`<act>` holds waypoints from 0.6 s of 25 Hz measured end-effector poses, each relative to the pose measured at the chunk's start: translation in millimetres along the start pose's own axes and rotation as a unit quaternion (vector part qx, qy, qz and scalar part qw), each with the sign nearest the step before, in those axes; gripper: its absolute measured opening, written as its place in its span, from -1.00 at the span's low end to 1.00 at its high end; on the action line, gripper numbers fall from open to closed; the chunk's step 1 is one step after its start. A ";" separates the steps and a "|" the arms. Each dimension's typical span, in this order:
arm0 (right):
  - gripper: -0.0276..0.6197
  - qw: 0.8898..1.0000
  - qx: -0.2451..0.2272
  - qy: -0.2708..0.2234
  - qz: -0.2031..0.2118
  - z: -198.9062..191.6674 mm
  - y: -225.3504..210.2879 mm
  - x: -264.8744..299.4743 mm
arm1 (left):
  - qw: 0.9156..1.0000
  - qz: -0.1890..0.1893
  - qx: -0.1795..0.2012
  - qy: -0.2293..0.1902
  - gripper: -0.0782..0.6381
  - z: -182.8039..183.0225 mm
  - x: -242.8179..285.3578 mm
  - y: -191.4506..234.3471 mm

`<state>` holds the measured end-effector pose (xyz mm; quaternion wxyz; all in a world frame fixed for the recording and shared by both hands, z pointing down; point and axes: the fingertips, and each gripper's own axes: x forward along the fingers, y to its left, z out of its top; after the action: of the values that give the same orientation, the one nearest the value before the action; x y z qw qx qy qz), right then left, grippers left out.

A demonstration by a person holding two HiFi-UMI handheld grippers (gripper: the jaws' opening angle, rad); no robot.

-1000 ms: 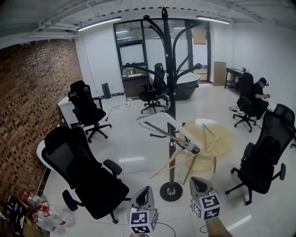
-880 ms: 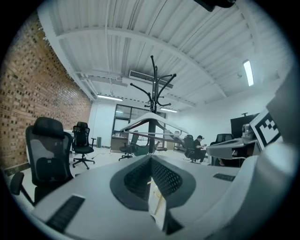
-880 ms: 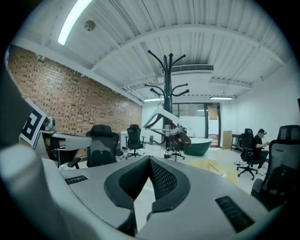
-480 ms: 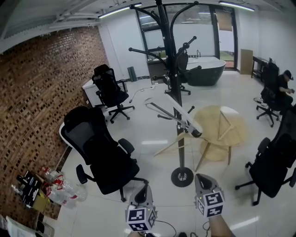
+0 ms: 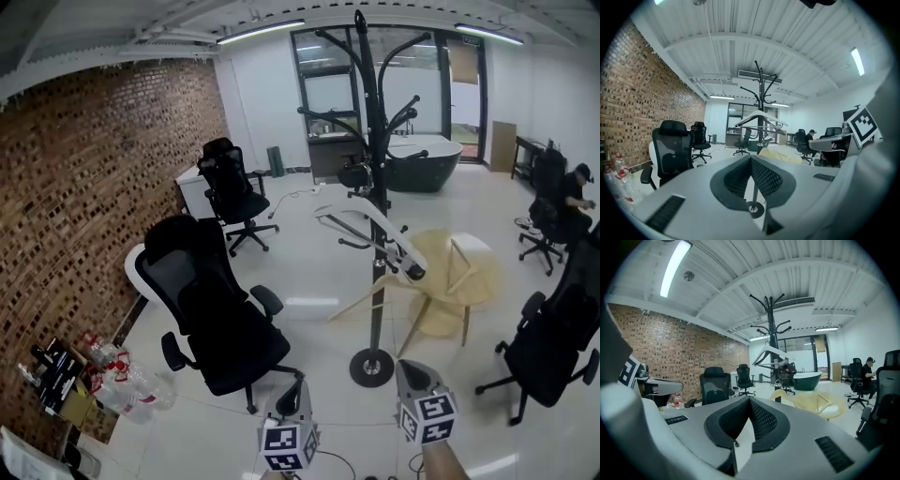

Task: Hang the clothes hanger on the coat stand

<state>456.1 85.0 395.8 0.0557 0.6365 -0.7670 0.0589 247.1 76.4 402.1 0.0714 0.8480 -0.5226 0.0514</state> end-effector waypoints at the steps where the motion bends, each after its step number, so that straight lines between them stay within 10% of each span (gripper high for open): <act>1: -0.91 1.000 -0.001 0.000 -0.001 -0.8 9.5 -1.9 | 1.000 -0.002 -0.001 -0.001 -0.74 -1.2 -4.8 6.9; 15: -0.91 0.999 0.029 -0.001 -0.024 -10.0 74.6 -33.2 | 0.999 -0.053 0.001 0.006 -0.74 -13.8 -61.5 38.2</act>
<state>388.9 132.4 398.9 0.0380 0.6563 -0.7493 0.0795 185.2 116.0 408.3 0.0766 0.8745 -0.4760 0.0526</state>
